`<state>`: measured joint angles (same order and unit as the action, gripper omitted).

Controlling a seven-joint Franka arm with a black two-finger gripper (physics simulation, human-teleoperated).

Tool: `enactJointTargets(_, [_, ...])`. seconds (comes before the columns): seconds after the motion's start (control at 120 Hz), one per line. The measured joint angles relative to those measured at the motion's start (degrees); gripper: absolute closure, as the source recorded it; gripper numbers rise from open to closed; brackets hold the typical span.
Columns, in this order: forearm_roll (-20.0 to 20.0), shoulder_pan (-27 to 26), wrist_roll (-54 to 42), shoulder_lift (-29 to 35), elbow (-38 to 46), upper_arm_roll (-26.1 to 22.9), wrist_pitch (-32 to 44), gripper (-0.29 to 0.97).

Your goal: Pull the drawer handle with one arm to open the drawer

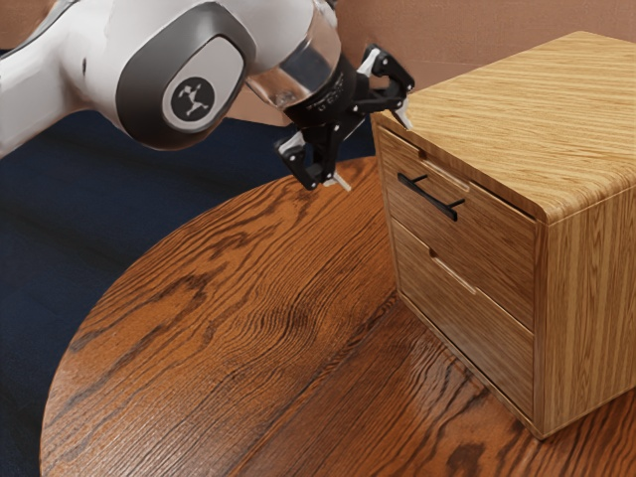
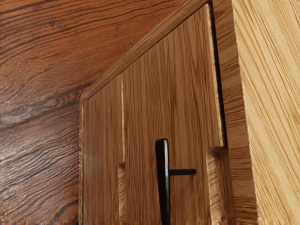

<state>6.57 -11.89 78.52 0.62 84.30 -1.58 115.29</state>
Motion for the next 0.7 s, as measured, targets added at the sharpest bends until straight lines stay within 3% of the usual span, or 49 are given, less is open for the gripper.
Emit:
enactJointTargets(0.175, [-1.2, -0.6, -4.4, 2.0, 5.3, 0.0, 1.7, 0.0])
enactJointTargets(0.7, [-1.5, -0.5, -11.8, -0.1, 6.7, 0.0, 4.0, 0.0])
